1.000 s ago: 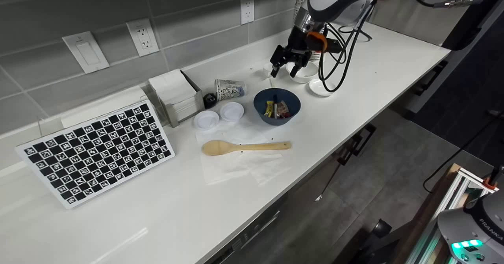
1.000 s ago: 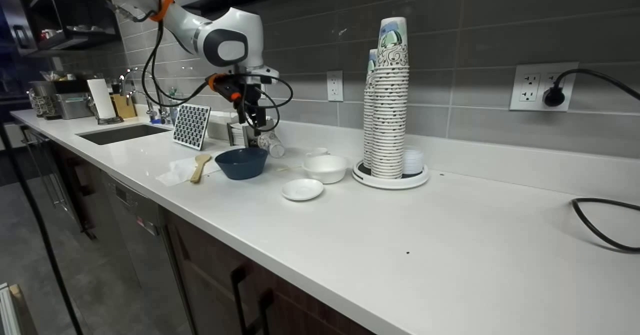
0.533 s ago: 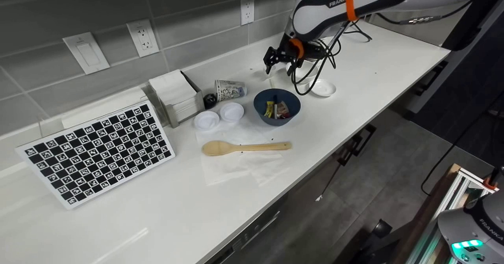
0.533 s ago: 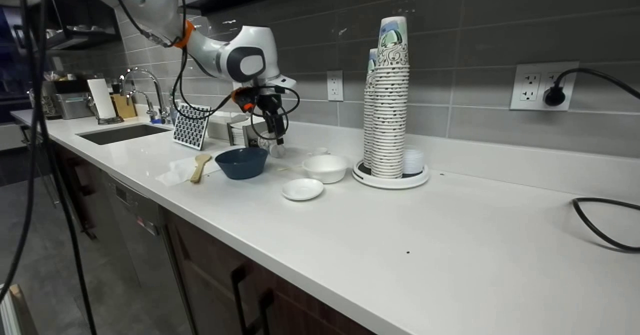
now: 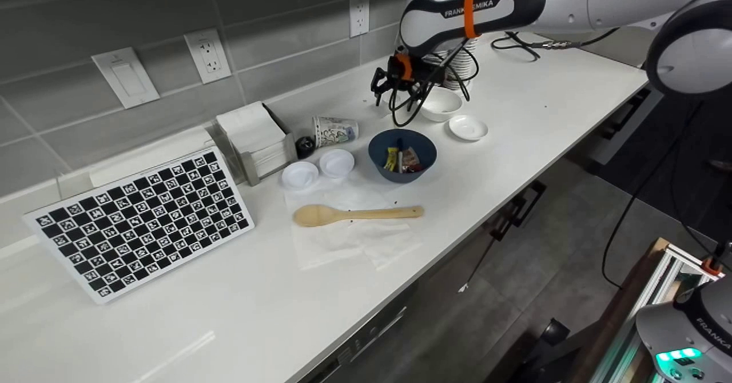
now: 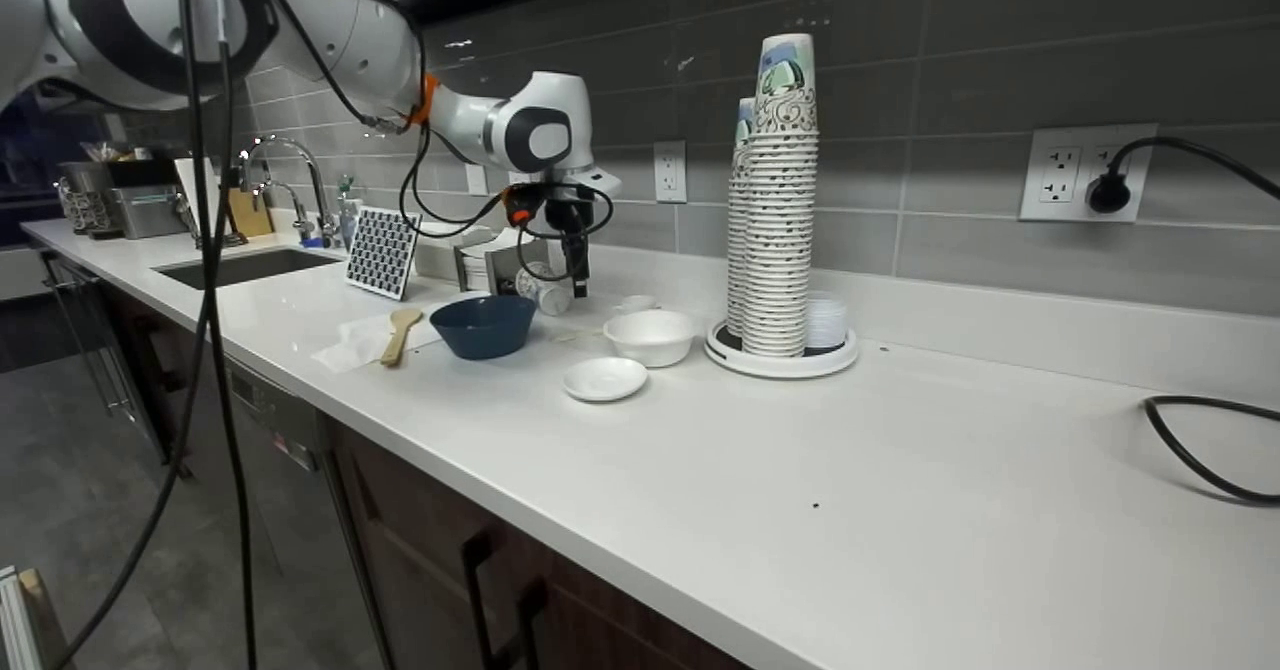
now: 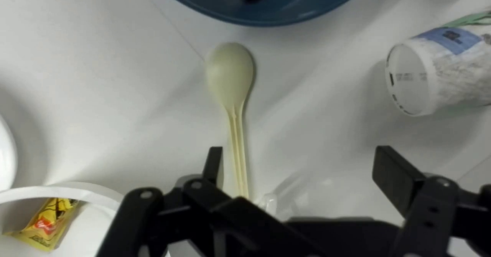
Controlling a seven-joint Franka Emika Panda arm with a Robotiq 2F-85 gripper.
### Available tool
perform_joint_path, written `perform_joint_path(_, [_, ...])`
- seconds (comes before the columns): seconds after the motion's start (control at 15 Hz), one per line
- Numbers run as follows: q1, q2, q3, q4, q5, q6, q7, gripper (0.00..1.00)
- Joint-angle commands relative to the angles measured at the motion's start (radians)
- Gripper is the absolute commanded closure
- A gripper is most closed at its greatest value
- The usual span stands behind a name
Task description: Put the sachet in the bowl and put the white item on the white object
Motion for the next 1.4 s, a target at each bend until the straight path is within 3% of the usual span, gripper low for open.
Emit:
perform_joint_path(0.0, [-0.003, 0.017, 0.003, 0.028, -0.002, -0.006, 0.006, 0.0])
perform_joint_path(0.8, [0.004, 0.146, -0.041, 0.178, -0.038, -0.033, 0.076, 0.01])
perform_joint_path(0.93, [0.007, 0.179, -0.051, 0.218, -0.054, -0.044, 0.091, 0.11])
perform_joint_path(1.0, [0.01, 0.195, -0.056, 0.241, -0.063, -0.05, 0.097, 0.2])
perform_joint_path(1.13, [0.015, 0.225, -0.06, 0.287, -0.08, -0.063, 0.104, 0.25])
perform_joint_path(1.2, [0.018, 0.242, -0.064, 0.312, -0.09, -0.07, 0.107, 0.34])
perform_joint_path(1.33, [0.025, 0.273, -0.067, 0.367, -0.109, -0.096, 0.118, 0.42])
